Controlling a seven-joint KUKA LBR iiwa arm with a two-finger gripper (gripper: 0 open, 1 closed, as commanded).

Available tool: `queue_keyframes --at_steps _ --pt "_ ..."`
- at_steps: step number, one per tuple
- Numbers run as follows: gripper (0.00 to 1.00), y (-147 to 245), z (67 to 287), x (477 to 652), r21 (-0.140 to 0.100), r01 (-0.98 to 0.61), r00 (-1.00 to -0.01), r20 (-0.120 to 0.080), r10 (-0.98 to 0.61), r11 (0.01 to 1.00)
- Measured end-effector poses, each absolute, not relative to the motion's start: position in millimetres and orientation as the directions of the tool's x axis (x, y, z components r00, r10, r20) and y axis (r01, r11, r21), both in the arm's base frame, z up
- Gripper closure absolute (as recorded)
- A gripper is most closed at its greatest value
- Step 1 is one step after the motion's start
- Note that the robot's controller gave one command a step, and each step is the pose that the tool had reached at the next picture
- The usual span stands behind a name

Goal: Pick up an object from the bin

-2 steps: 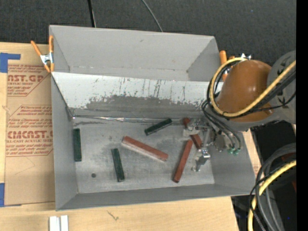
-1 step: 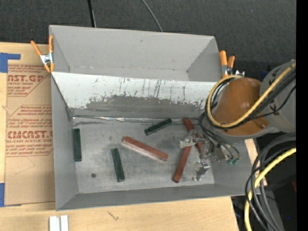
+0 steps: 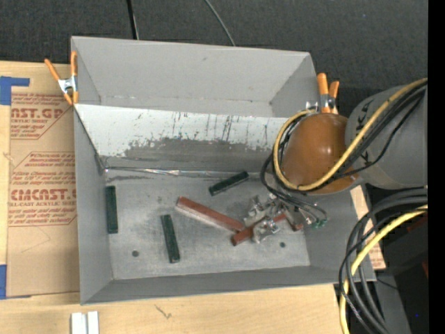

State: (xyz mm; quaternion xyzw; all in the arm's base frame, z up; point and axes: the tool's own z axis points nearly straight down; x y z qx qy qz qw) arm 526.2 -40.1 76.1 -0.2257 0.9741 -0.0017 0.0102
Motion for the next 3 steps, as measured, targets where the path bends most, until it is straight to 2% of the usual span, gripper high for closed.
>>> queue_keyframes --at_steps 1,2,3 --pt "1.0 -40.1 76.1 526.2 -0.008 -0.44 -0.898 -0.019 -0.44 0.898" --pt "1.0 -56.5 225.7 520.9 -0.002 -0.479 -0.878 -0.004 -0.479 0.878" --pt "1.0 -56.3 224.5 520.2 0.0 -0.479 -0.878 -0.002 -0.479 0.878"
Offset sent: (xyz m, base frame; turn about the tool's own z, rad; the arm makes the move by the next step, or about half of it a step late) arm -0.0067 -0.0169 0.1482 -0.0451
